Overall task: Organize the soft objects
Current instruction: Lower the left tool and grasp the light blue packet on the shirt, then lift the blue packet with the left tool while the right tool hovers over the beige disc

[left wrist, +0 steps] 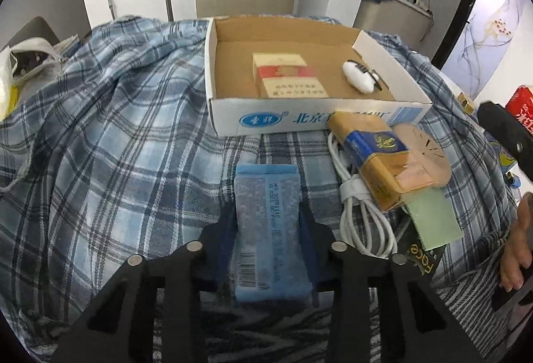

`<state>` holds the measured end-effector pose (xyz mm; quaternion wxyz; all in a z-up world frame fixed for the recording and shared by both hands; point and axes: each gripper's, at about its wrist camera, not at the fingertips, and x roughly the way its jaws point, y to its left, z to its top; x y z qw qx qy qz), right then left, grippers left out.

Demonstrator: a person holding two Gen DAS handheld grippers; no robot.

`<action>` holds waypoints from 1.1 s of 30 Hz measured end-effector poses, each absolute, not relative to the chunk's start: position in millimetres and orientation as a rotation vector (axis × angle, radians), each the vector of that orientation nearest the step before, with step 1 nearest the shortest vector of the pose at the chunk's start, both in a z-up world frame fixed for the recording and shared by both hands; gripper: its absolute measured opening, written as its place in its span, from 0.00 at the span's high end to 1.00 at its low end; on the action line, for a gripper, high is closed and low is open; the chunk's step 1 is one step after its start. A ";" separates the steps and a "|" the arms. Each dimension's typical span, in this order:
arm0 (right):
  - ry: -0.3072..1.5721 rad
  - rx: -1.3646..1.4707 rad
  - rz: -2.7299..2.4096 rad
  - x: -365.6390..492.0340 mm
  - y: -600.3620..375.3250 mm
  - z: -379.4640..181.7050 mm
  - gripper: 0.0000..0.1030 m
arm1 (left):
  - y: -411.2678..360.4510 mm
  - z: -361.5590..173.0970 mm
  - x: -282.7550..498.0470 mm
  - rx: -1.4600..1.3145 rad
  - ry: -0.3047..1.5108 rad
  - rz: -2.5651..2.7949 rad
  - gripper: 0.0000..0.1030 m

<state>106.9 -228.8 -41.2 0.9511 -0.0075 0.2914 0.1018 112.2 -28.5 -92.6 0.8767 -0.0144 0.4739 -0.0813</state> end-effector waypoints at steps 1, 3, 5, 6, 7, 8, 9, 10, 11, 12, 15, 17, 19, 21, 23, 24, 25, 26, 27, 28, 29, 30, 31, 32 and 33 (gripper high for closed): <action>0.597 0.014 0.209 108.2 -233.8 -41.0 0.02 | -28.2 -88.4 108.9 -0.034 0.961 -0.182 0.64; 0.615 0.073 0.211 112.8 -244.1 -41.8 0.04 | -26.4 -80.9 103.4 -0.052 0.915 -0.219 0.64; 0.648 0.119 0.207 118.8 -251.0 -45.0 0.10 | -23.6 -73.8 100.1 -0.075 0.868 -0.245 0.64; 0.670 0.133 0.204 122.2 -252.9 -47.7 0.13 | -22.1 -69.7 98.2 -0.079 0.840 -0.244 0.64; 0.691 0.141 0.205 125.0 -253.3 -50.4 0.16 | -21.4 -65.6 96.0 -0.079 0.811 -0.245 0.64; 0.712 0.144 0.210 127.8 -253.3 -53.1 0.17 | -20.9 -61.9 93.8 -0.079 0.786 -0.248 0.64; 0.729 0.145 0.217 129.8 -252.6 -55.4 0.19 | -21.5 -58.8 92.5 -0.079 0.769 -0.248 0.64; 0.750 0.141 0.228 132.2 -250.5 -58.2 0.19 | -21.1 -56.5 90.7 -0.080 0.751 -0.247 0.64; 0.764 0.130 0.231 132.7 -248.4 -60.6 0.20 | -20.8 -54.8 90.3 -0.081 0.742 -0.247 0.64; 0.775 0.120 0.232 133.8 -246.6 -62.8 0.20 | -20.8 -53.0 90.2 -0.083 0.732 -0.246 0.64; 0.815 0.077 0.252 136.0 -237.8 -69.0 0.20 | -18.1 -46.7 84.5 -0.091 0.681 -0.234 0.64; 0.856 0.040 0.237 139.2 -231.8 -75.2 0.20 | -20.1 -43.8 80.9 -0.079 0.655 -0.230 0.64; 0.898 0.014 0.204 144.4 -230.5 -81.9 0.20 | -24.9 -43.3 79.7 -0.053 0.648 -0.223 0.64; 0.927 0.018 0.215 147.3 -231.1 -86.5 0.20 | -27.4 -43.0 78.8 -0.039 0.641 -0.213 0.64; 0.922 0.014 0.221 146.0 -231.0 -86.0 0.20 | -26.2 -42.3 77.0 -0.038 0.628 -0.192 0.64; 0.919 0.010 0.230 145.0 -230.3 -85.8 0.20 | -25.3 -41.7 75.6 -0.044 0.624 -0.191 0.64; 0.922 0.004 0.245 144.9 -228.5 -86.0 0.19 | -23.8 -41.3 75.5 -0.049 0.621 -0.190 0.64; 0.931 -0.007 0.264 145.0 -225.3 -87.6 0.19 | -22.8 -41.2 75.7 -0.052 0.620 -0.188 0.64; 0.944 -0.021 0.275 145.7 -221.8 -89.5 0.18 | -22.4 -41.5 75.7 -0.053 0.622 -0.189 0.64; 0.957 -0.044 0.278 146.1 -217.8 -91.9 0.18 | -22.7 -41.8 76.2 -0.052 0.625 -0.191 0.64; 0.967 -0.061 0.280 146.4 -214.1 -93.9 0.18 | -23.1 -42.3 76.4 -0.050 0.628 -0.194 0.64; 0.975 -0.072 0.282 146.8 -212.0 -95.7 0.18 | -23.9 -43.0 76.6 -0.047 0.633 -0.197 0.64; 0.987 -0.081 0.284 147.1 -210.1 -97.6 0.18 | -24.7 -43.7 77.1 -0.043 0.638 -0.198 0.64; 0.991 -0.084 0.284 147.7 -209.6 -98.5 0.18 | -24.9 -43.8 76.8 -0.042 0.638 -0.196 0.64; 0.991 -0.079 0.285 148.4 -210.4 -98.1 0.18 | -24.5 -43.6 76.7 -0.043 0.636 -0.195 0.64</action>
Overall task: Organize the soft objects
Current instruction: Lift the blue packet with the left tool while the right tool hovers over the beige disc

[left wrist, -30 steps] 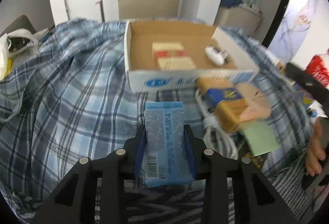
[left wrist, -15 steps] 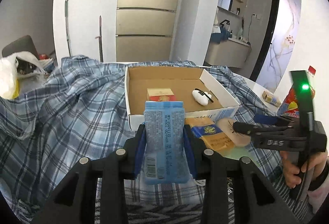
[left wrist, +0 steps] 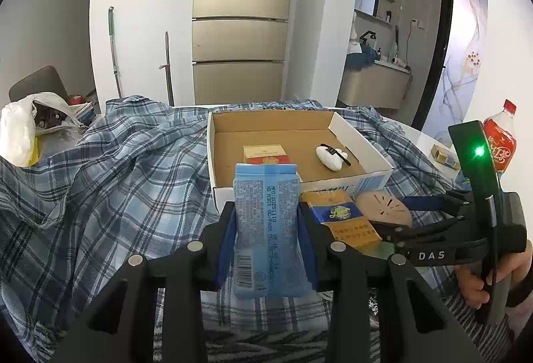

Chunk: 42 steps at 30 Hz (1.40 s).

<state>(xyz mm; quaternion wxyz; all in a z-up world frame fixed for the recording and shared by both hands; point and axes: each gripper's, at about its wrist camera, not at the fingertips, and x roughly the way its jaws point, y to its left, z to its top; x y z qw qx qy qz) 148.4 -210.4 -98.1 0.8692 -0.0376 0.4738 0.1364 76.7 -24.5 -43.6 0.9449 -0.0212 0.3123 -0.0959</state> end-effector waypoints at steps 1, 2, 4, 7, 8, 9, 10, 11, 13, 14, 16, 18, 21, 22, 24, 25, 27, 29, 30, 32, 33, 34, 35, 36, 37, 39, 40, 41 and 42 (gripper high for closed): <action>0.992 -0.069 0.284 148.4 -212.3 -98.1 0.21 | -23.7 -43.0 76.0 -0.046 0.631 -0.192 0.64; 0.993 -0.059 0.282 149.3 -214.2 -97.9 0.21 | -23.7 -42.6 75.2 -0.047 0.629 -0.192 0.64; 0.991 -0.036 0.292 150.0 -216.7 -97.1 0.21 | -24.1 -42.3 74.6 -0.046 0.626 -0.193 0.64; 0.978 -0.025 0.300 148.6 -218.1 -93.9 0.22 | -25.7 -41.8 73.6 -0.040 0.621 -0.194 0.64; 0.972 -0.026 0.300 148.1 -217.1 -93.1 0.23 | -25.7 -41.9 73.9 -0.039 0.621 -0.193 0.64; 0.969 -0.026 0.299 148.8 -215.3 -92.7 0.24 | -25.7 -41.8 73.8 -0.041 0.621 -0.194 0.64; 0.967 -0.027 0.298 148.4 -215.2 -92.3 0.25 | -25.8 -41.9 73.7 -0.043 0.621 -0.194 0.64; 0.961 -0.028 0.297 147.4 -215.5 -91.6 0.26 | -26.2 -42.1 73.9 -0.041 0.622 -0.194 0.64; 0.951 -0.028 0.300 146.9 -214.9 -90.2 0.29 | -25.9 -42.2 73.7 -0.041 0.623 -0.194 0.64; 0.948 -0.028 0.302 146.4 -214.8 -89.3 0.30 | -25.8 -42.0 73.3 -0.042 0.622 -0.193 0.64; 0.935 -0.027 0.312 144.7 -215.2 -87.4 0.44 | -25.8 -41.5 73.0 -0.043 0.617 -0.195 0.64; 0.924 -0.028 0.328 142.0 -214.0 -85.4 0.53 | -26.6 -41.4 72.6 -0.041 0.614 -0.197 0.64; 0.947 -0.046 0.317 143.5 -210.2 -88.7 0.46 | -26.8 -41.3 72.9 -0.040 0.614 -0.196 0.64; 0.946 -0.043 0.318 143.4 -210.8 -88.4 0.35 | -27.3 -41.7 73.0 -0.041 0.614 -0.196 0.64; 0.930 -0.026 0.307 142.2 -214.8 -85.8 0.20 | -26.8 -41.8 73.3 -0.040 0.617 -0.196 0.64; 0.923 -0.014 0.290 142.3 -218.6 -84.7 0.17 | -26.9 -42.0 73.5 -0.040 0.619 -0.197 0.64; 0.935 0.024 0.276 146.1 -225.1 -85.5 0.17 | -26.7 -42.1 73.9 -0.040 0.620 -0.196 0.64; 0.964 0.054 0.258 151.3 -230.4 -89.6 0.17 | -26.9 -41.9 73.5 -0.039 0.620 -0.197 0.64; 0.973 0.064 0.255 153.1 -232.1 -91.3 0.17 | -26.9 -41.9 73.4 -0.039 0.619 -0.197 0.64; 0.994 0.080 0.264 156.2 -233.4 -94.3 0.17 | -27.5 -42.2 73.7 -0.038 0.623 -0.199 0.64; 1.003 0.075 0.267 156.7 -232.4 -95.6 0.17 | -27.9 -42.4 74.3 -0.037 0.626 -0.200 0.64; 1.008 0.067 0.270 156.7 -230.8 -96.6 0.17 | -28.2 -42.8 74.6 -0.036 0.629 -0.201 0.64; 1.014 0.055 0.278 157.0 -228.3 -97.4 0.17 | -28.3 -42.9 74.7 -0.036 0.629 -0.201 0.64; 1.017 0.046 0.280 156.1 -225.9 -98.2 0.17 | -28.3 -42.9 74.6 -0.036 0.629 -0.201 0.64; 1.023 0.036 0.276 156.5 -224.3 -99.1 0.17 | -28.4 -43.0 74.8 -0.037 0.629 -0.201 0.64; 1.037 0.031 0.270 156.9 -223.7 -101.8 0.20 | -28.6 -42.9 75.1 -0.037 0.631 -0.203 0.64; 1.042 0.035 0.272 157.2 -224.7 -103.0 0.20 | -28.8 -42.9 75.0 -0.036 0.632 -0.204 0.64; 1.044 0.041 0.274 157.5 -225.4 -103.1 0.20 | -29.6 -43.5 75.5 -0.034 0.633 -0.205 0.64; 1.047 0.042 0.274 158.4 -225.8 -103.7 0.20 | -30.1 -43.8 75.7 -0.032 0.634 -0.205 0.64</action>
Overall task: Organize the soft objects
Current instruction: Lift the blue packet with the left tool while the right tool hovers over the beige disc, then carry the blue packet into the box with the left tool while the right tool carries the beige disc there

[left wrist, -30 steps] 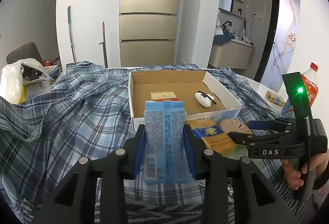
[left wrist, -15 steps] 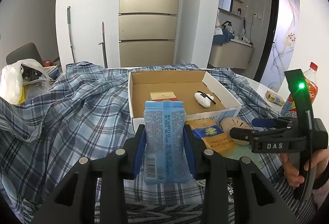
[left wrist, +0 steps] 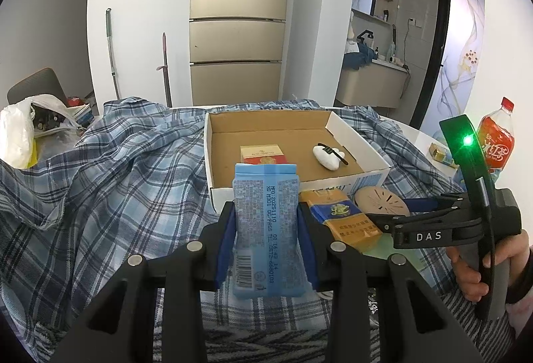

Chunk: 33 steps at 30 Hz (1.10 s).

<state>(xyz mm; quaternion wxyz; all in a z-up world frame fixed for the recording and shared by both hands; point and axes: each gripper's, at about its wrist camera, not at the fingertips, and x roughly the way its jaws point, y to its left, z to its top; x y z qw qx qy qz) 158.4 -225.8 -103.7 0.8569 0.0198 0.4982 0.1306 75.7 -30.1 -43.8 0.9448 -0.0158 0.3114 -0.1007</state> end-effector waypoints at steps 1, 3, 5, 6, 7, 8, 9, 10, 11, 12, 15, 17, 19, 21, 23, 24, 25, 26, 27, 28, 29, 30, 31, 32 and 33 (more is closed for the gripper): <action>1.051 0.040 0.274 159.1 -225.7 -104.5 0.20 | -30.6 -44.2 75.7 -0.031 0.636 -0.205 0.64; 1.051 0.036 0.273 159.2 -225.8 -104.4 0.20 | -30.1 -44.6 75.9 -0.032 0.637 -0.205 0.64; 1.051 0.039 0.274 159.8 -226.2 -104.0 0.20 | -29.9 -44.6 76.0 -0.031 0.638 -0.204 0.64; 1.051 0.039 0.275 159.9 -226.5 -103.9 0.20 | -30.0 -45.0 76.1 -0.032 0.638 -0.203 0.64; 1.051 0.038 0.274 159.9 -226.1 -103.9 0.20 | -29.7 -45.5 76.2 -0.032 0.638 -0.203 0.64; 1.049 0.036 0.273 159.5 -226.4 -103.4 0.20 | -29.3 -45.3 76.2 -0.033 0.637 -0.203 0.64; 1.046 0.035 0.273 159.5 -226.7 -102.9 0.21 | -29.6 -45.3 76.1 -0.032 0.635 -0.204 0.64; 1.043 0.029 0.271 159.6 -225.8 -102.4 0.22 | -30.0 -45.5 76.3 -0.028 0.633 -0.205 0.64; 1.035 0.015 0.263 158.6 -225.0 -101.4 0.22 | -30.5 -45.4 76.1 -0.023 0.632 -0.202 0.64; 1.025 -0.001 0.257 157.3 -222.8 -100.1 0.22 | -31.5 -45.4 75.5 -0.014 0.630 -0.199 0.64; 0.981 -0.043 0.250 150.6 -216.6 -94.6 0.23 | -34.0 -43.6 72.0 0.002 0.612 -0.205 0.64; 0.949 -0.060 0.252 146.4 -214.5 -90.0 0.23 | -33.3 -42.3 70.7 -0.001 0.603 -0.208 0.64; 0.923 -0.063 0.247 143.4 -214.8 -85.9 0.23 | -31.7 -41.2 69.2 -0.008 0.595 -0.209 0.64; 0.896 -0.057 0.246 139.8 -218.2 -81.3 0.23 | -31.3 -39.5 67.9 -0.009 0.586 -0.208 0.64; 0.878 -0.051 0.259 137.4 -219.6 -78.0 0.23 | -31.8 -37.7 65.5 -0.007 0.576 -0.214 0.64; 0.870 -0.051 0.260 136.7 -218.4 -76.8 0.23 | -32.4 -36.8 63.8 -0.004 0.569 -0.219 0.64; 0.858 -0.054 0.257 134.4 -218.0 -74.9 0.23 | -33.3 -35.7 62.2 0.001 0.562 -0.221 0.64; 0.844 -0.056 0.258 133.0 -216.3 -72.8 0.23 | -33.8 -35.1 61.3 0.006 0.556 -0.222 0.64; 0.835 -0.057 0.263 131.9 -214.4 -71.6 0.23 | -34.5 -34.2 60.3 0.010 0.552 -0.223 0.64; 0.825 -0.059 0.265 130.3 -214.2 -70.1 0.23 | -34.8 -32.9 59.2 0.012 0.548 -0.225 0.64; 0.816 -0.063 0.264 129.2 -213.5 -68.9 0.23 | -34.9 -31.9 58.5 0.012 0.545 -0.226 0.64; 0.809 -0.063 0.264 128.6 -213.0 -67.7 0.23 | -34.9 -30.0 57.9 0.012 0.542 -0.224 0.64; 0.799 -0.061 0.264 127.7 -213.6 -65.9 0.23 | -35.0 -27.7 58.2 0.011 0.541 -0.222 0.64; 0.792 -0.058 0.264 126.9 -214.4 -63.8 0.23 | -34.9 -24.7 58.8 0.005 0.539 -0.222 0.64; 0.787 -0.060 0.258 125.8 -214.9 -60.4 0.23 | -34.5 -20.5 59.5 -0.002 0.537 -0.221 0.64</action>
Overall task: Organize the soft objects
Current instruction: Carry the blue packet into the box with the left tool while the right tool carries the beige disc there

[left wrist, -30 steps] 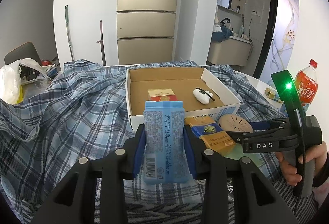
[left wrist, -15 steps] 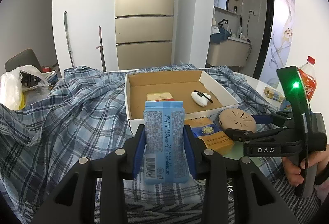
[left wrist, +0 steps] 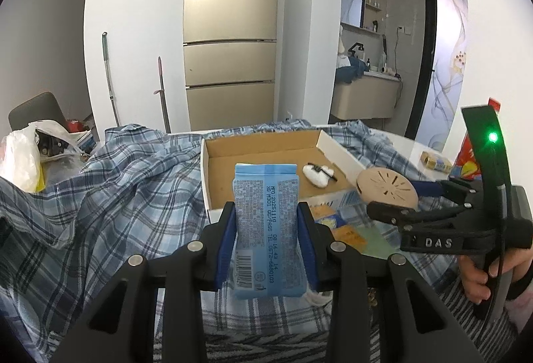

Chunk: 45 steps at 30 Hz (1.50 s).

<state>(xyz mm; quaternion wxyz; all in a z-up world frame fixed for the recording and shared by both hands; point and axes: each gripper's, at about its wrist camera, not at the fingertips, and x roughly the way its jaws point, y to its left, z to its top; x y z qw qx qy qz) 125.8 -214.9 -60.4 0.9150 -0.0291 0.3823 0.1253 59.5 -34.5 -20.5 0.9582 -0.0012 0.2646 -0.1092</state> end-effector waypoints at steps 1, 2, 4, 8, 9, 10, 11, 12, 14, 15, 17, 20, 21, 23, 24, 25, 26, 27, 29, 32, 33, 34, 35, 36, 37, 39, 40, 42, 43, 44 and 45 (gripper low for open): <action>0.784 -0.061 0.254 124.7 -215.8 -57.3 0.23 | -34.0 -15.0 59.6 -0.009 0.531 -0.220 0.64; 0.775 -0.058 0.258 122.4 -216.5 -52.4 0.23 | -34.0 -11.1 59.2 -0.010 0.522 -0.219 0.64; 0.749 -0.062 0.260 117.9 -215.8 -41.9 0.23 | -35.3 2.8 57.5 0.019 0.484 -0.198 0.64; 0.681 -0.088 0.258 111.1 -211.6 -12.6 0.23 | -40.7 29.5 62.1 0.095 0.444 -0.123 0.64; 0.669 -0.090 0.259 111.2 -210.9 -5.8 0.23 | -40.5 35.6 65.5 0.095 0.445 -0.116 0.64; 0.653 -0.090 0.259 112.3 -210.1 3.0 0.23 | -40.7 43.5 70.3 0.092 0.445 -0.107 0.64; 0.640 -0.088 0.257 113.9 -209.4 9.9 0.23 | -41.4 48.6 73.9 0.095 0.446 -0.100 0.64; 0.626 -0.084 0.253 116.2 -209.0 16.8 0.23 | -42.5 54.1 79.9 0.101 0.451 -0.095 0.64; 0.587 -0.079 0.240 124.0 -206.3 34.1 0.23 | -42.1 62.6 96.1 0.085 0.480 -0.098 0.64; 0.570 -0.077 0.232 130.2 -204.5 41.1 0.23 | -41.2 65.1 103.8 0.071 0.495 -0.097 0.64; 0.547 -0.059 0.219 141.3 -202.2 52.7 0.23 | -38.4 68.7 121.7 0.043 0.507 -0.072 0.64; 0.566 -0.032 0.211 163.7 -198.5 61.4 0.23 | -33.1 62.6 153.8 -0.004 0.555 -0.062 0.64; 0.572 -0.016 0.217 171.8 -197.6 61.7 0.23 | -31.8 57.5 164.4 -0.024 0.584 -0.076 0.64; 0.574 0.003 0.207 184.4 -196.6 57.5 0.23 | -31.5 44.1 182.9 -0.023 0.631 -0.080 0.64; 0.574 0.007 0.200 188.1 -197.3 54.5 0.23 | -31.9 36.3 189.8 -0.004 0.650 -0.072 0.64; 0.578 0.010 0.193 192.9 -197.4 49.4 0.23 | -33.0 27.6 195.6 0.020 0.669 -0.066 0.64; 0.586 0.014 0.190 197.2 -197.3 42.6 0.23 | -32.1 21.5 199.5 0.026 0.683 -0.068 0.64; 0.600 0.016 0.191 200.7 -197.3 34.6 0.23 | -29.4 12.0 204.6 0.017 0.707 -0.070 0.64; 0.636 0.008 0.197 205.5 -197.6 19.1 0.23 | -27.6 -2.4 210.4 -0.001 0.742 -0.079 0.64; 0.705 -0.039 0.183 213.6 -196.6 -2.4 0.23 | -25.7 -21.8 219.5 -0.010 0.781 -0.078 0.64; 0.734 -0.056 0.178 216.6 -196.2 -8.7 0.23 | -24.8 -27.9 220.8 -0.015 0.792 -0.083 0.64; 0.761 -0.057 0.182 220.3 -197.9 -15.7 0.23 | -24.4 -34.1 222.3 -0.021 0.801 -0.083 0.64; 0.788 -0.038 0.193 224.9 -200.8 -22.8 0.23 | -23.1 -39.9 223.6 -0.025 0.802 -0.063 0.64; 0.810 -0.016 0.200 228.4 -204.3 -28.3 0.23 | -22.5 -46.5 224.9 -0.028 0.806 -0.053 0.64; 0.828 0.001 0.206 229.8 -205.8 -32.6 0.23 | -21.8 -51.2 226.7 -0.032 0.815 -0.057 0.64; 0.855 0.028 0.225 234.8 -208.9 -41.7 0.23 | -21.4 -60.1 231.9 -0.034 0.846 -0.066 0.64; 0.856 0.030 0.226 235.5 -208.7 -44.3 0.23 | -21.6 -62.5 232.4 -0.030 0.846 -0.067 0.64; 0.853 0.012 0.222 236.4 -207.1 -48.4 0.23 | -22.2 -63.7 232.5 -0.020 0.846 -0.072 0.64; 0.852 -0.001 0.226 236.0 -205.7 -50.1 0.23 | -23.0 -63.8 231.8 -0.016 0.845 -0.075 0.64; 0.857 -0.008 0.232 235.6 -204.5 -51.2 0.23 | -23.6 -64.0 231.3 -0.012 0.846 -0.075 0.63; 0.866 -0.013 0.239 235.3 -202.7 -52.2 0.23 | -23.9 -64.4 230.7 -0.011 0.848 -0.076 0.59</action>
